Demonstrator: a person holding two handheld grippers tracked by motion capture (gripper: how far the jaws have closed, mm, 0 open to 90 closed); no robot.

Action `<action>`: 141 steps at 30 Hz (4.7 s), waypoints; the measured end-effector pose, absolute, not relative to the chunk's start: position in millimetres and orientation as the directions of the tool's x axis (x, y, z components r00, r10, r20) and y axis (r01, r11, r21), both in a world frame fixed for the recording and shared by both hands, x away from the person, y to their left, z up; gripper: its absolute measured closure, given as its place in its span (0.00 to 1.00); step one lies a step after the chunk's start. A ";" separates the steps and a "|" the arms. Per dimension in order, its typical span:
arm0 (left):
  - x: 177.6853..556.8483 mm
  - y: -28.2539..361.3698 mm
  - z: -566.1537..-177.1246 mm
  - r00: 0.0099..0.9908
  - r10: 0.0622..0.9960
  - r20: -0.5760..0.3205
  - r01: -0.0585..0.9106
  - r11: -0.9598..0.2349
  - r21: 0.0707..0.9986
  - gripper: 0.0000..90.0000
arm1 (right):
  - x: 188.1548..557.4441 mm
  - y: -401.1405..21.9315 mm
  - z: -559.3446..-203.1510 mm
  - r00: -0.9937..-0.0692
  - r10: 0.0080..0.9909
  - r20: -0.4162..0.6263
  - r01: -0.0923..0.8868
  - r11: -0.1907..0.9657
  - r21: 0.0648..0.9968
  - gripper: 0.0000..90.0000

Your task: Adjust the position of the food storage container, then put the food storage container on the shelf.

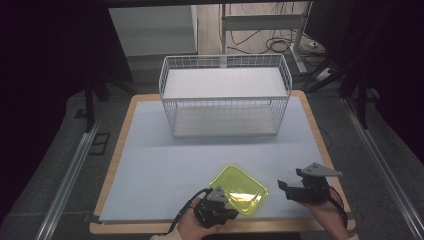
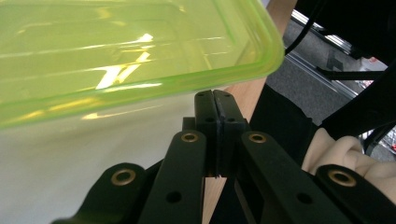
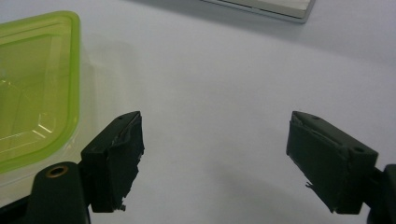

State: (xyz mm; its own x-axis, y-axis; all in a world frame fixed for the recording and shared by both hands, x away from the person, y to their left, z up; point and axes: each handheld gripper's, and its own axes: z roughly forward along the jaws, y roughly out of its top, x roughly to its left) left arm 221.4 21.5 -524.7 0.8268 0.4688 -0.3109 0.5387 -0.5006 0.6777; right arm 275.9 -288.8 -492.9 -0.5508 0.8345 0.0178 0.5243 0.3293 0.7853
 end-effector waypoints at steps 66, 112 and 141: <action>262.9 126.9 -504.0 0.646 0.714 -0.271 0.597 -0.251 0.762 0.72 | 227.4 -271.0 -489.2 -0.734 0.677 0.053 0.497 0.483 0.721 0.99; 259.7 134.3 -513.9 0.613 0.750 -0.248 0.618 -0.260 0.742 0.34 | 246.3 -247.3 -506.1 -0.773 0.634 0.039 0.465 0.523 0.714 0.99; 250.3 127.3 -502.5 0.577 0.696 -0.427 0.690 -0.135 0.711 0.35 | 282.5 -295.1 -477.2 -0.674 0.712 0.197 0.543 0.296 0.785 0.44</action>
